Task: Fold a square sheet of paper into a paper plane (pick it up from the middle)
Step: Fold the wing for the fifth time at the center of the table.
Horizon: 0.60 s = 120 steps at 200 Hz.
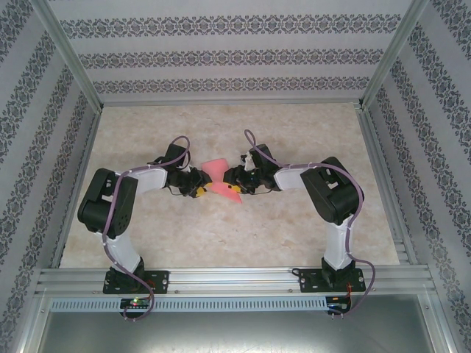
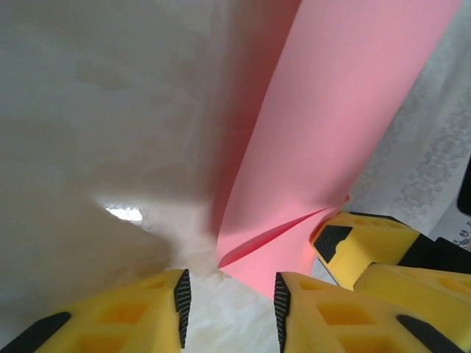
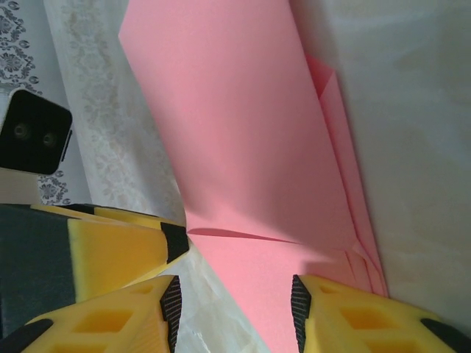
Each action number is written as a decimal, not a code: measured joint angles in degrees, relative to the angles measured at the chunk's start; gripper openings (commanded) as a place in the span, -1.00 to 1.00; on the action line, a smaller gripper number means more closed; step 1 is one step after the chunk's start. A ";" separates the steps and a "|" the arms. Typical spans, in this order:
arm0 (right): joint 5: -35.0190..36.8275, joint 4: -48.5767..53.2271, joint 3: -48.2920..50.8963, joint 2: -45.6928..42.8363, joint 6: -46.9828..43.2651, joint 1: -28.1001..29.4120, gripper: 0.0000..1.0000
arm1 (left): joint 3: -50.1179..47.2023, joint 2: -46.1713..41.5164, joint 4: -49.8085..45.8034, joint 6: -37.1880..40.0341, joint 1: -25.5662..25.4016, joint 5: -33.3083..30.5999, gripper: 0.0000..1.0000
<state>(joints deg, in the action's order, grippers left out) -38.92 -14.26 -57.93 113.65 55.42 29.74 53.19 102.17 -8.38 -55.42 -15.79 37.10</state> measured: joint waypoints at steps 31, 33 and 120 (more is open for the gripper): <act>-0.20 -0.22 0.09 0.02 0.07 -0.02 -0.09 | 0.68 1.31 0.98 -0.15 -0.02 0.24 -0.30; -0.20 -0.22 0.09 0.02 0.09 0.00 -0.09 | 0.74 1.36 1.07 -0.15 -0.02 0.24 -0.30; -0.87 -0.79 0.37 0.02 0.22 -0.37 -0.08 | 0.46 3.28 10.80 -1.75 0.00 4.70 -0.37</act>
<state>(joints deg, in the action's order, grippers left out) -39.79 -15.05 -57.56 113.67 55.64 29.36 53.65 105.45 2.42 -57.17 -15.79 41.80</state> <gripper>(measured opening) 0.459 0.316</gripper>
